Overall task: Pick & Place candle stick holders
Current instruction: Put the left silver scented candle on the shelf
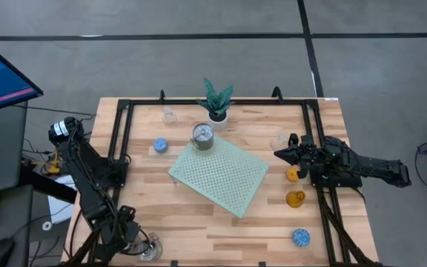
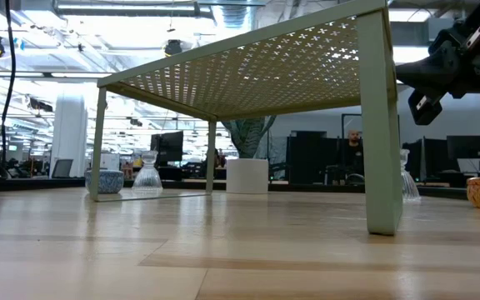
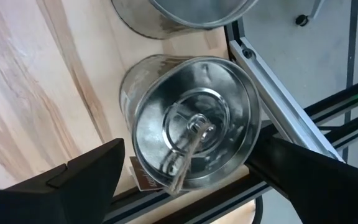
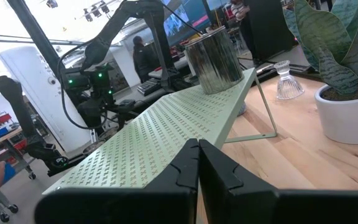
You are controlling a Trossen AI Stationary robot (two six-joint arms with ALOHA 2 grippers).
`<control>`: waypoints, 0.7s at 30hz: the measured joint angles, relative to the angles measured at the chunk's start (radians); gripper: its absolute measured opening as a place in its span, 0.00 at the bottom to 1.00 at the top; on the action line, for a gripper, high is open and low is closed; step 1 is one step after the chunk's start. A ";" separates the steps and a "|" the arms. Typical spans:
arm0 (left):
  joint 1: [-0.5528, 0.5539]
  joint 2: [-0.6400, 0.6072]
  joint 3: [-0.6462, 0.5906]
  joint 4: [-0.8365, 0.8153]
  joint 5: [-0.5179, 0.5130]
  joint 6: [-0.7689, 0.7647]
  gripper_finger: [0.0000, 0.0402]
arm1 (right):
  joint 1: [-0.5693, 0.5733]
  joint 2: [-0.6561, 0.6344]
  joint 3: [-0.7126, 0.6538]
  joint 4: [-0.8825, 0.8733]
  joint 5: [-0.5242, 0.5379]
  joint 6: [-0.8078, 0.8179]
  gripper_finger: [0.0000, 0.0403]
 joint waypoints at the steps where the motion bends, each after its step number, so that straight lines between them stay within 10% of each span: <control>1: 0.000 0.000 0.000 0.001 0.000 0.000 1.00 | 0.000 0.000 0.000 0.000 0.000 0.000 0.00; 21: -0.054 0.153 0.002 0.082 -0.030 -0.002 1.00 | 0.000 0.000 0.000 0.000 0.000 0.000 0.00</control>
